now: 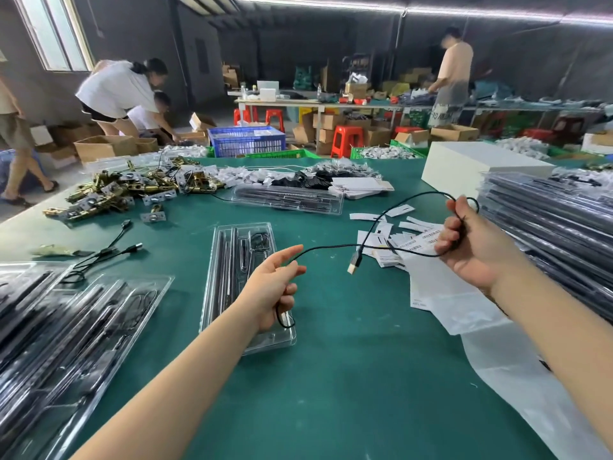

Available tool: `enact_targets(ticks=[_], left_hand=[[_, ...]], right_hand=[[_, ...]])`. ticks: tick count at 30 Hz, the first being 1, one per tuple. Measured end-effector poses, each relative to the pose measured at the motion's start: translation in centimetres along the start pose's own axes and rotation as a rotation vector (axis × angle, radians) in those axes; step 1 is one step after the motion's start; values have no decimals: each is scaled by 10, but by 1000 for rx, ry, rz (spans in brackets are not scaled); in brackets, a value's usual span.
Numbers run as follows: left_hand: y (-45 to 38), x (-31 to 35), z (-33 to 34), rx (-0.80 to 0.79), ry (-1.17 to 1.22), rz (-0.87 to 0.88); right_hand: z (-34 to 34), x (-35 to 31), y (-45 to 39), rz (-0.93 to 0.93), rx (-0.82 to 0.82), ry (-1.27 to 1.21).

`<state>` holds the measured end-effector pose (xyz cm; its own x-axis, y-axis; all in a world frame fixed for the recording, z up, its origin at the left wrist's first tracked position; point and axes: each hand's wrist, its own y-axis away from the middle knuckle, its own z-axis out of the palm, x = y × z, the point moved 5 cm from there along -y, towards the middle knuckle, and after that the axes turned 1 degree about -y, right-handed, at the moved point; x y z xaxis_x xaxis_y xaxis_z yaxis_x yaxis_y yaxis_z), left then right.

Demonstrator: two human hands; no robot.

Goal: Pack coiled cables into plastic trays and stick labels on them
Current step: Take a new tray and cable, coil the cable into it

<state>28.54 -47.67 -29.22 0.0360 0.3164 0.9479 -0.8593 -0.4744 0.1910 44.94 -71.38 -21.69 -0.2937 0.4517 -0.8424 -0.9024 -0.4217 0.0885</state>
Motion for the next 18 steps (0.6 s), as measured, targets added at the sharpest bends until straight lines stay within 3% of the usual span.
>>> enact_targets(ticks=[5, 10, 12, 15, 18], left_hand=[[6, -3, 19, -49, -512, 128], [26, -16, 61, -413, -766, 94], [26, -11, 65, -314, -845, 206], [27, 17, 57, -6, -658, 400], [32, 48, 55, 34, -468, 519]], right_hand=[[24, 0, 11, 78, -173, -108], [59, 7, 25, 163, -313, -160], [68, 9, 26, 120, -308, -77], [75, 13, 25, 71, -340, 109], [81, 20, 29, 93, -404, 119]])
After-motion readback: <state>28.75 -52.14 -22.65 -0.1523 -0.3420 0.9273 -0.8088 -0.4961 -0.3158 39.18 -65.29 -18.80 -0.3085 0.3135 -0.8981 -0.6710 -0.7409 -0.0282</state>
